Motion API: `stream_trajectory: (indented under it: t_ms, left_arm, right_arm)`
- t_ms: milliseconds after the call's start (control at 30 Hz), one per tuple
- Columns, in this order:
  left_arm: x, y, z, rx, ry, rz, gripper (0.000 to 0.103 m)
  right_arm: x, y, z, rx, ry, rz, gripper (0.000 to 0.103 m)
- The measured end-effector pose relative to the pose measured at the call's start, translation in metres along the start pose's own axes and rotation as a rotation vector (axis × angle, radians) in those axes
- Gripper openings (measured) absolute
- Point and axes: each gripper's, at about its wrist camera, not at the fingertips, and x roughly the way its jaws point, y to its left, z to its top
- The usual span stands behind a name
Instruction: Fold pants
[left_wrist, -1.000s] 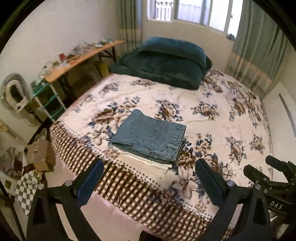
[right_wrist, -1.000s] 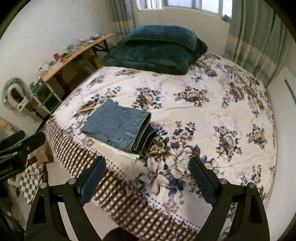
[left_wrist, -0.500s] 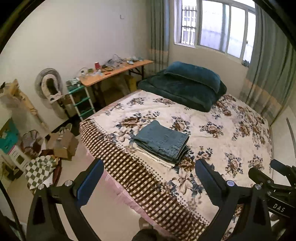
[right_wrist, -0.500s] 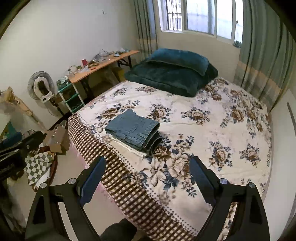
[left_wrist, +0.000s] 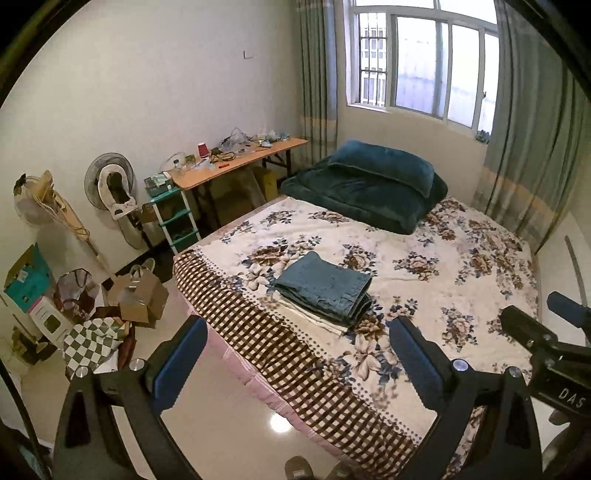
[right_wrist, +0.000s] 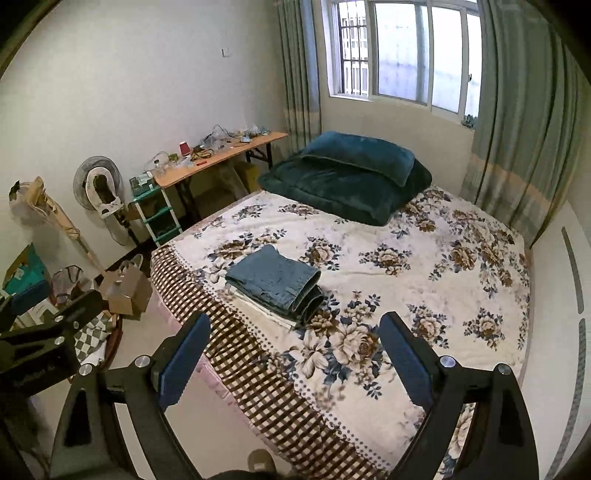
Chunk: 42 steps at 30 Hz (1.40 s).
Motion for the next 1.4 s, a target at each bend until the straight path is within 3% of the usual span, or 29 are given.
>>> stream_trajectory:
  t_ms: [233, 433, 1100, 1400]
  left_arm:
    - [-0.002, 0.000, -0.003, 0.000, 0.018, 0.000, 0.101]
    - [0.016, 0.004, 0.006, 0.007, 0.053, 0.004, 0.101]
    - [0.112, 0.010, 0.048, 0.000, 0.125, 0.048, 0.102]
    - [0.140, 0.002, 0.044, 0.004, 0.171, 0.044, 0.103]
  right_arm:
    - [-0.020, 0.014, 0.002, -0.008, -0.015, 0.001, 0.099]
    - [-0.007, 0.016, 0.007, 0.002, 0.004, -0.010, 0.099]
    - [0.128, 0.003, 0.068, 0.033, 0.095, -0.068, 0.099]
    - [0.167, -0.009, 0.066, 0.050, 0.130, -0.085, 0.099]
